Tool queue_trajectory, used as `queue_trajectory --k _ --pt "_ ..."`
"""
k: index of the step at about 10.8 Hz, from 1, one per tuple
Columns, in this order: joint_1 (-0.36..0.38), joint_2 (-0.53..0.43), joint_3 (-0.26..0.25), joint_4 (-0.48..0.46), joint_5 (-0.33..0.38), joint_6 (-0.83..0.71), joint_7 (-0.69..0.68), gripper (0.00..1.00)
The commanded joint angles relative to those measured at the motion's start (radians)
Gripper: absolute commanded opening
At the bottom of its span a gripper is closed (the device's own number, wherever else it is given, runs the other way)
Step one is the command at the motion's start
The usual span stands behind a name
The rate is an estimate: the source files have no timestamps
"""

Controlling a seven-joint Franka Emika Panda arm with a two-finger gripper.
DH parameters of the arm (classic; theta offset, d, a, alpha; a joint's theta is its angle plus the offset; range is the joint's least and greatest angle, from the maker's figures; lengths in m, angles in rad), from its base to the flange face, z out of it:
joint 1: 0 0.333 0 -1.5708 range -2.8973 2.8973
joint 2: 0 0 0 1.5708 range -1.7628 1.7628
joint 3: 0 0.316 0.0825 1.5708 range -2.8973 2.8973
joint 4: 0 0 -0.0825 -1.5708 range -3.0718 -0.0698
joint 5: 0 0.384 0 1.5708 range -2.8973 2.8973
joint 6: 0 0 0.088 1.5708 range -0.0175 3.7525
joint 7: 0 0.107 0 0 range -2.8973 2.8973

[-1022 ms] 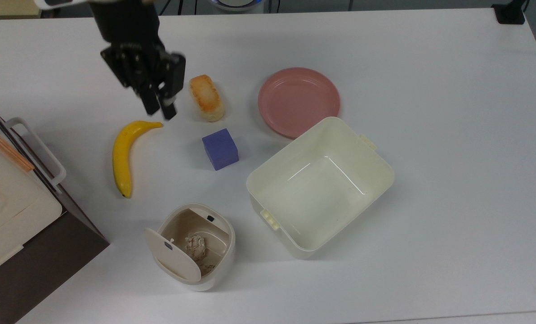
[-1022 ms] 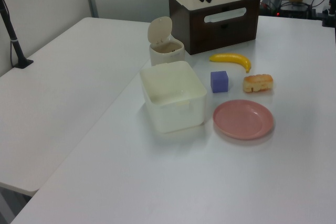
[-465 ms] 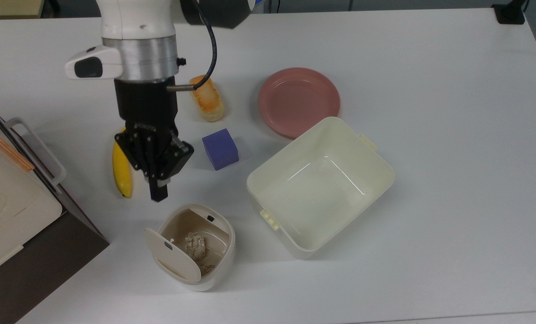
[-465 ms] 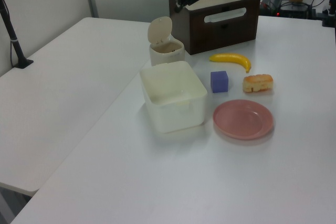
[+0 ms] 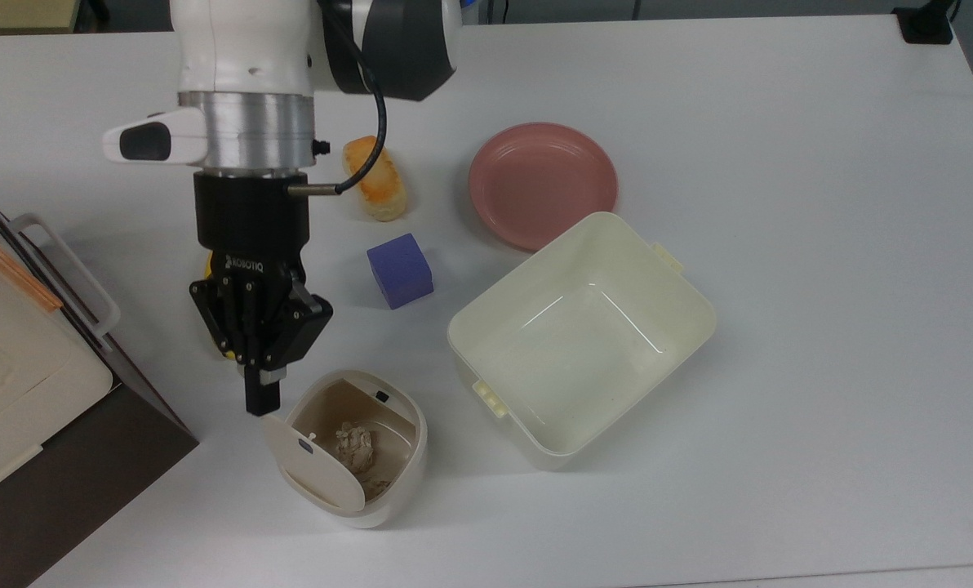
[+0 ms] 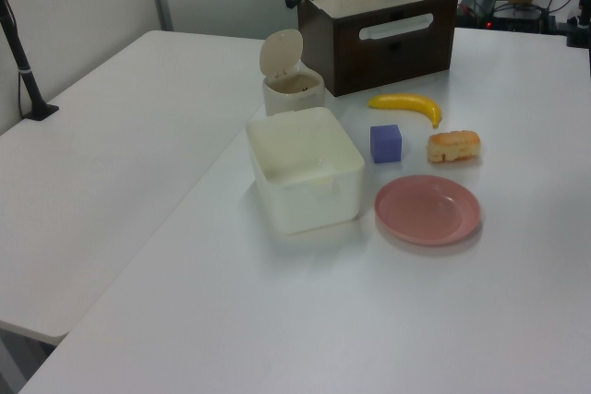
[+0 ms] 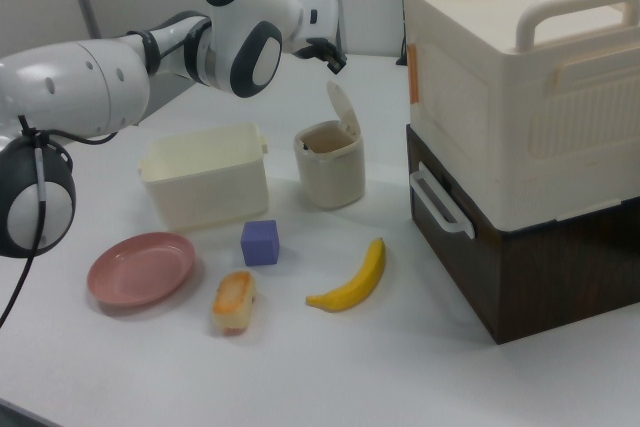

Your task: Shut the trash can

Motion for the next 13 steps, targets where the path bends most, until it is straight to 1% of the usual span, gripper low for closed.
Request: queue_trajectory --k 1,3,5,10,13 --pt "0.011 0.085 -0.020 0.063 -0.023 0.068 0.034 0.00" --pt "0.009 0.125 -0.021 0.089 -0.026 0.094 0.034 0.00" --pt "0.009 0.137 -0.021 0.104 -0.026 0.096 0.033 0.00" --pt "0.006 0.140 -0.015 0.091 -0.026 0.096 0.010 0.00" --pt "0.009 0.140 -0.014 0.057 -0.029 0.096 -0.002 0.00"
